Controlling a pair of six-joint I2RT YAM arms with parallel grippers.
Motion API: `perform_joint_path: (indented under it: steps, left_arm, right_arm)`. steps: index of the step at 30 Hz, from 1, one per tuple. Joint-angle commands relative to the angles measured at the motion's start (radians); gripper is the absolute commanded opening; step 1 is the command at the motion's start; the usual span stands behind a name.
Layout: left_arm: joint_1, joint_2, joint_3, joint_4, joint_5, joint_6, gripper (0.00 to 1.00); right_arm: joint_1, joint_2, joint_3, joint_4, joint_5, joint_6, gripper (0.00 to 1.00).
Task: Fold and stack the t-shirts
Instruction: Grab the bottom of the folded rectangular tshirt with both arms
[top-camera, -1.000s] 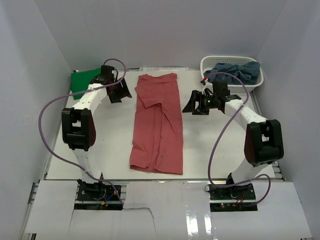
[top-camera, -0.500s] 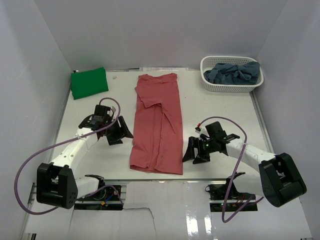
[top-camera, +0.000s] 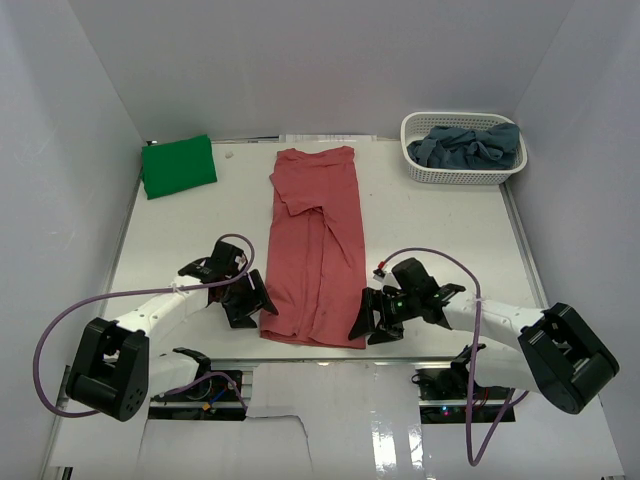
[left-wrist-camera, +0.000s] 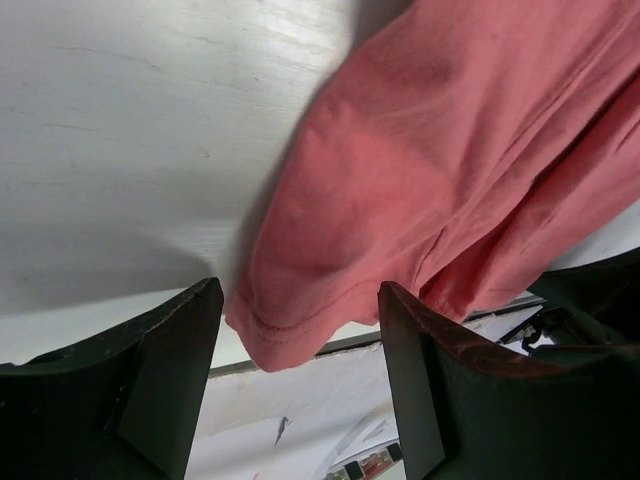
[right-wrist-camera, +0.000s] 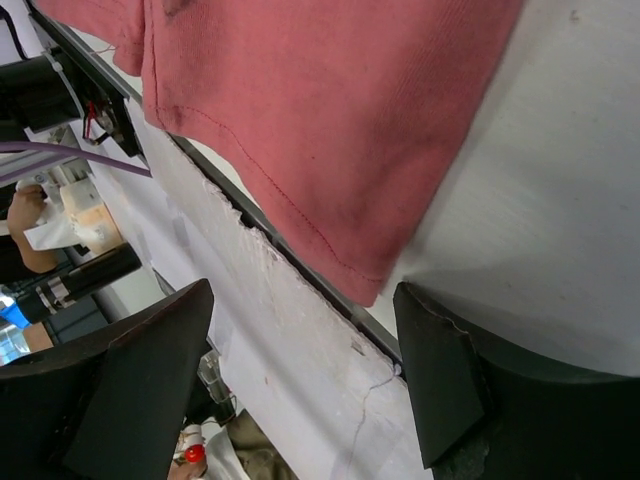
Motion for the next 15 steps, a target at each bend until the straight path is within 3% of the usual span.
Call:
perform_joint_path:
  steps: [1,7,15]
  left_arm:
    - [-0.004,-0.029,-0.025,0.042,-0.012,-0.06,0.74]
    - [-0.006,-0.02,-0.049,0.058,-0.01,-0.066,0.74]
    - [-0.007,-0.025,-0.062,0.076,-0.012,-0.076,0.74]
  right_arm:
    - [0.033,0.023,-0.03,0.066,0.048,0.074,0.79]
    - [0.061,0.057,-0.069,0.156,0.063,0.124,0.66]
    - [0.07,0.074,-0.077,0.155,0.077,0.138,0.32]
